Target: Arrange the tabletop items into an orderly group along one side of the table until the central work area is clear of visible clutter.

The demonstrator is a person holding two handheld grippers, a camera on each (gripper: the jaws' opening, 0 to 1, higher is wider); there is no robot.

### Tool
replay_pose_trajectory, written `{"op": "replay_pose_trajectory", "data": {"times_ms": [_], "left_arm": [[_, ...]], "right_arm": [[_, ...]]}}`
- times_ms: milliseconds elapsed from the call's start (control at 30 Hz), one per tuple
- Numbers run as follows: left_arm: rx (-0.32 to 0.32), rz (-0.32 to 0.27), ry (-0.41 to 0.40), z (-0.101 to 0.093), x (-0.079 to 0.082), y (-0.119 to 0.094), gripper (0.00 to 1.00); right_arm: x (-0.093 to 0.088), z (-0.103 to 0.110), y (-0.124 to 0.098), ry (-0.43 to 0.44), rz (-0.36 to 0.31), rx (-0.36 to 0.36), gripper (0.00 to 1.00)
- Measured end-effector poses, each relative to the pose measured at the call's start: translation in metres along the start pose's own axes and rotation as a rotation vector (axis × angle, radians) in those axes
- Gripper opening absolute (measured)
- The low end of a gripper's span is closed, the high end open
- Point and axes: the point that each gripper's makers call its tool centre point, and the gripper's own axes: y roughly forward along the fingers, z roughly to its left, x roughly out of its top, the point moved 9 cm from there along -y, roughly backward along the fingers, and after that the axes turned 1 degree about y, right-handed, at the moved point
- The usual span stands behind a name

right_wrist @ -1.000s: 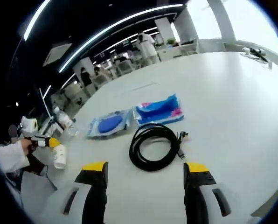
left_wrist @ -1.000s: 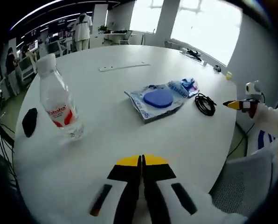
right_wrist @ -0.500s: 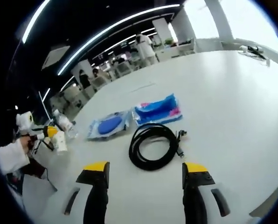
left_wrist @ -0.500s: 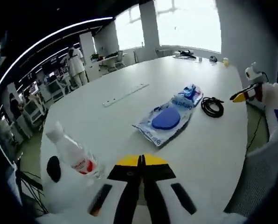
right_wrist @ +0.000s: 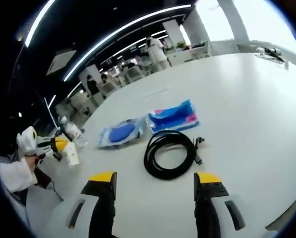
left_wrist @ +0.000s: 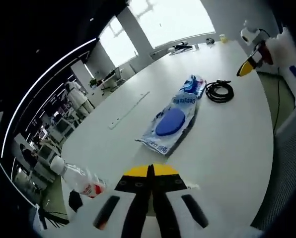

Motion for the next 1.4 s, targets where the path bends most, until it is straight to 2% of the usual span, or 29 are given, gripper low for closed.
{"op": "replay_pose_trajectory", "data": {"times_ms": [133, 300, 500, 600, 633, 667, 700, 800, 833, 867, 900, 933, 967, 1000, 1067, 1100, 1167, 1233, 1300, 1333, 1367, 1400], "left_arm": [[-0.017, -0.025, 0.010, -0.001, 0.010, -0.003, 0.00], [-0.023, -0.056, -0.046, 0.000, 0.021, -0.006, 0.00], [-0.058, -0.129, -0.051, -0.008, 0.045, -0.014, 0.00], [-0.067, -0.162, -0.054, -0.013, 0.057, -0.018, 0.00], [-0.072, -0.173, -0.051, -0.015, 0.060, -0.019, 0.00], [-0.073, -0.178, -0.056, -0.016, 0.061, -0.019, 0.00], [-0.073, -0.178, -0.069, -0.017, 0.060, -0.019, 0.00], [-0.059, -0.165, -0.089, -0.018, 0.052, -0.024, 0.00], [-0.038, -0.175, -0.189, -0.018, 0.045, -0.028, 0.00], [-0.017, -0.190, -0.274, -0.016, 0.039, -0.031, 0.00], [0.033, -0.182, -0.341, -0.013, 0.030, -0.035, 0.00], [0.051, -0.168, -0.397, -0.012, 0.017, -0.040, 0.00], [0.038, -0.156, -0.422, -0.014, 0.011, -0.045, 0.00], [0.056, -0.150, -0.437, -0.015, 0.005, -0.054, 0.00], [0.039, -0.160, -0.452, -0.019, -0.003, -0.067, 0.00], [0.040, -0.158, -0.453, -0.020, -0.007, -0.072, 0.00], [0.046, -0.144, -0.469, -0.025, -0.016, -0.080, 0.00], [0.060, -0.146, -0.533, -0.028, -0.023, -0.086, 0.00], [0.076, -0.136, -0.548, -0.029, -0.028, -0.088, 0.00], [0.078, -0.135, -0.550, -0.029, -0.029, -0.089, 0.00], [0.075, -0.135, -0.550, -0.030, -0.030, -0.088, 0.00], [0.068, -0.135, -0.549, -0.030, -0.031, -0.087, 0.00]], "right_arm": [[-0.002, 0.019, 0.010, -0.030, 0.020, 0.071, 0.66], [-0.008, 0.050, 0.027, -0.075, 0.073, 0.197, 0.69], [-0.014, 0.101, 0.047, -0.134, 0.134, 0.376, 0.74], [-0.012, 0.125, 0.058, -0.161, 0.149, 0.427, 0.77], [-0.013, 0.131, 0.062, -0.176, 0.163, 0.432, 0.81], [-0.017, 0.142, 0.070, -0.224, 0.209, 0.465, 0.85], [-0.019, 0.147, 0.075, -0.252, 0.224, 0.468, 0.87], [-0.019, 0.168, 0.096, -0.316, 0.176, 0.478, 0.88], [-0.025, 0.175, 0.107, -0.365, 0.202, 0.503, 0.93], [-0.035, 0.181, 0.119, -0.425, 0.268, 0.509, 0.96], [-0.046, 0.189, 0.133, -0.531, 0.314, 0.513, 0.98], [-0.052, 0.198, 0.142, -0.619, 0.291, 0.539, 0.98], [-0.055, 0.203, 0.146, -0.665, 0.262, 0.552, 0.97], [-0.057, 0.205, 0.147, -0.679, 0.253, 0.549, 0.95], [-0.057, 0.211, 0.152, -0.662, 0.224, 0.535, 0.89], [-0.054, 0.216, 0.158, -0.655, 0.172, 0.545, 0.86], [-0.053, 0.218, 0.165, -0.664, 0.171, 0.543, 0.80], [-0.053, 0.219, 0.173, -0.698, 0.169, 0.549, 0.64], [-0.056, 0.215, 0.173, -0.782, 0.196, 0.576, 0.37], [-0.053, 0.217, 0.175, -0.774, 0.138, 0.584, 0.38], [-0.052, 0.213, 0.173, -0.768, 0.153, 0.567, 0.37], [-0.049, 0.211, 0.171, -0.751, 0.138, 0.575, 0.35]]}}
